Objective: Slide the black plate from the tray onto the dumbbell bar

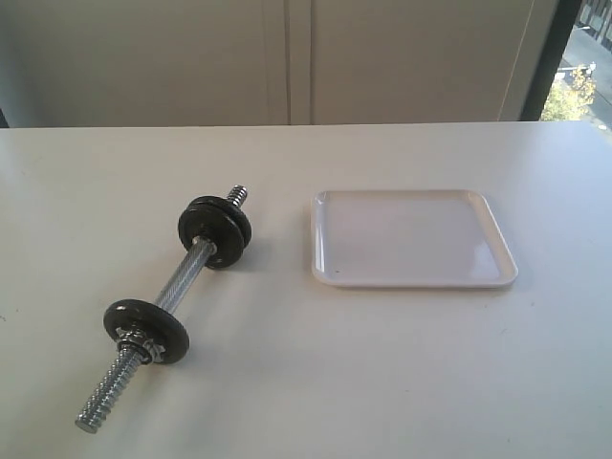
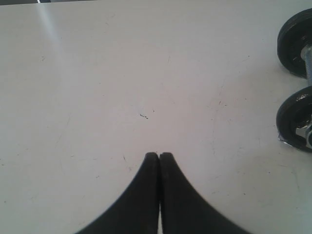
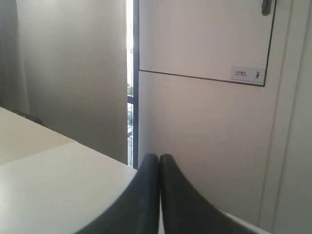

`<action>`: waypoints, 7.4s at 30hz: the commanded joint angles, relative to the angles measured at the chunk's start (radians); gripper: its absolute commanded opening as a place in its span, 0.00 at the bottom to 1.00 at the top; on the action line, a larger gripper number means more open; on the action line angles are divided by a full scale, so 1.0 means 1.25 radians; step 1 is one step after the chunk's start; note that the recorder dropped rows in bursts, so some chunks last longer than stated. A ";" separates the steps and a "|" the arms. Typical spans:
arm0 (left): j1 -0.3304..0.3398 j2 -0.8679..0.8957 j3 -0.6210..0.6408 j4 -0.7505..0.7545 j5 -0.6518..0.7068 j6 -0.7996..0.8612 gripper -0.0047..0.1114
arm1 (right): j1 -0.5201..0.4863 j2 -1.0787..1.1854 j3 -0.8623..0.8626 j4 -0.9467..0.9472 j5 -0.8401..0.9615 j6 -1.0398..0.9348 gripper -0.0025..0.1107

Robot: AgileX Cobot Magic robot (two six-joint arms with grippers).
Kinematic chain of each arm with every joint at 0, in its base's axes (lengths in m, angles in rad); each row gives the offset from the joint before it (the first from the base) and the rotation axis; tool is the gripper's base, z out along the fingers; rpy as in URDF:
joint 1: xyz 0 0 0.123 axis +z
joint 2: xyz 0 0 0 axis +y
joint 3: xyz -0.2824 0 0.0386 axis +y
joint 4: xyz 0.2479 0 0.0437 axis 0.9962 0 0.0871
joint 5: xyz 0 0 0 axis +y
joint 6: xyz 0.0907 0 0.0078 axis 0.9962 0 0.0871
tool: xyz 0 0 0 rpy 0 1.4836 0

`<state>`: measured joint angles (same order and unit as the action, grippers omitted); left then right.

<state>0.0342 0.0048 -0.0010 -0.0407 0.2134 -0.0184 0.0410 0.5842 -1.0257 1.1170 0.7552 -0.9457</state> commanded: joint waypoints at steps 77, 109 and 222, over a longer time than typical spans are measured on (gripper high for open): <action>-0.005 -0.004 0.001 -0.012 -0.002 0.000 0.04 | -0.002 -0.390 0.534 -0.410 -0.084 0.643 0.02; -0.005 -0.004 0.001 -0.012 -0.002 0.000 0.04 | -0.002 -0.467 0.821 -0.818 -0.357 0.664 0.02; -0.005 -0.004 0.001 -0.012 -0.002 0.000 0.04 | -0.002 -0.467 0.821 -0.918 -0.336 0.741 0.02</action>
<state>0.0342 0.0048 -0.0010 -0.0430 0.2134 -0.0184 0.0410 0.0047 -0.0045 -0.0234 0.3371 -0.0215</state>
